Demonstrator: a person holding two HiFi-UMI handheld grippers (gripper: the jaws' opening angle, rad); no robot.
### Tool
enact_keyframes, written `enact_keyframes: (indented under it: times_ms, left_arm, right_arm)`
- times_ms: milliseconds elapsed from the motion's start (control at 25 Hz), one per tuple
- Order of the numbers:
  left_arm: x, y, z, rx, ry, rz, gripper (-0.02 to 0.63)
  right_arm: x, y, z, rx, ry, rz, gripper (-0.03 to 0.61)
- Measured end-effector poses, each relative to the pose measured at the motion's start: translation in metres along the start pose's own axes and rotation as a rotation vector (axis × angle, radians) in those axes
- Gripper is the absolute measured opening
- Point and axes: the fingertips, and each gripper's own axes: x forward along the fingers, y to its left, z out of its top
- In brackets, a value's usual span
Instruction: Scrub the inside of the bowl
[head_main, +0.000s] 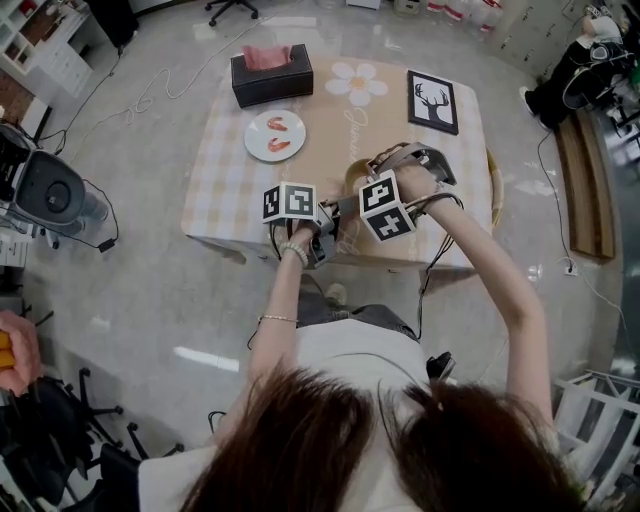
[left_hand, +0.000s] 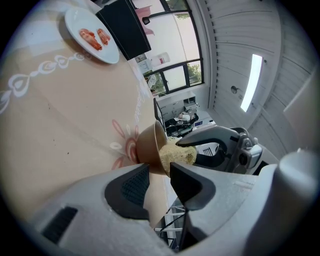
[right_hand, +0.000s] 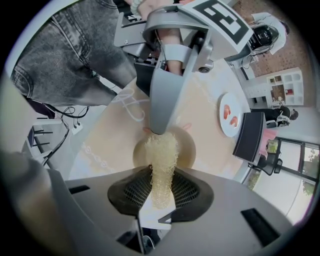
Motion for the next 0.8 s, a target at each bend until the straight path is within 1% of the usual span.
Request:
enact_keyframes:
  times_ms: [280,800]
  left_arm:
    - [-0.001,0.001,0.0,-0.009,0.001,0.0,0.132]
    - [0.002,0.0,-0.002,-0.002,0.029,0.012,0.132]
  right_arm:
    - [0.003,-0.011,0.006,-0.012,-0.002,-0.01,0.095]
    - [0.007,-0.034,-0.001,-0.002,-0.004,-0.017,0.095]
